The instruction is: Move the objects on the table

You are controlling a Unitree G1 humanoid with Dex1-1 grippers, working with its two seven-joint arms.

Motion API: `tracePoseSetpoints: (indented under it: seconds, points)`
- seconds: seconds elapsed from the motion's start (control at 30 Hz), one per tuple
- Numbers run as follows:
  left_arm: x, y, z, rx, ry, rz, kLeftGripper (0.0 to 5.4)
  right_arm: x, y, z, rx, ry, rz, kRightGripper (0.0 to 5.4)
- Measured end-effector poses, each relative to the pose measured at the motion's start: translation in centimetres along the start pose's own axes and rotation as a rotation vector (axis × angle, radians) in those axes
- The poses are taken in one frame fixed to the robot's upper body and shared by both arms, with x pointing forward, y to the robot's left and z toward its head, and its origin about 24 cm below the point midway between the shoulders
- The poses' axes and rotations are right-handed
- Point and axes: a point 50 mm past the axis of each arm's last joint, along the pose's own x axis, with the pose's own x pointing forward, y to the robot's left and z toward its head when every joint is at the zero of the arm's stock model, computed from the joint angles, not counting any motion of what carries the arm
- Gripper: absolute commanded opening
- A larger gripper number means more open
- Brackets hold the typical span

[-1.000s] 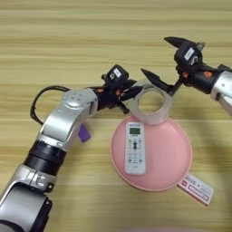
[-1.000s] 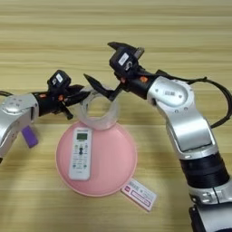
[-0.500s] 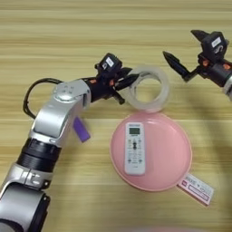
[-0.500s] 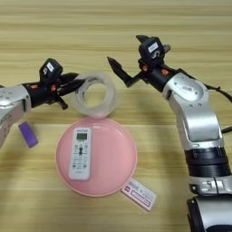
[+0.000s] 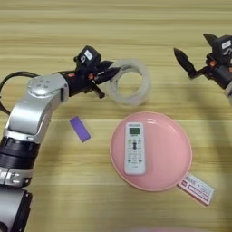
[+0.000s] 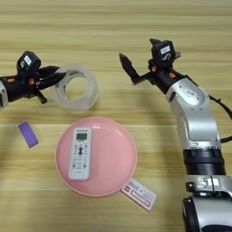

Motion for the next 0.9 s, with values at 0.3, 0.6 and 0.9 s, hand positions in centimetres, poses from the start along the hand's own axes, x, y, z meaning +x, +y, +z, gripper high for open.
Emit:
tracePoseSetpoints:
  seconds: [0.3, 0.6, 0.9]
  points:
    - [-1.0, 1.0, -2.1, -0.013, 0.091, 0.004, 0.96, -0.9, 0.0, -1.4, -0.022, -0.117, -0.104, 5.40]
    - [-1.6, 2.3, -4.3, -0.020, 0.176, 0.037, 0.96, -1.4, -0.2, -3.1, 0.001, -0.118, -0.176, 5.40]
    - [-1.5, 2.9, -4.7, -0.013, 0.198, 0.046, 0.96, -1.5, 0.0, -3.5, 0.011, -0.117, -0.180, 5.40]
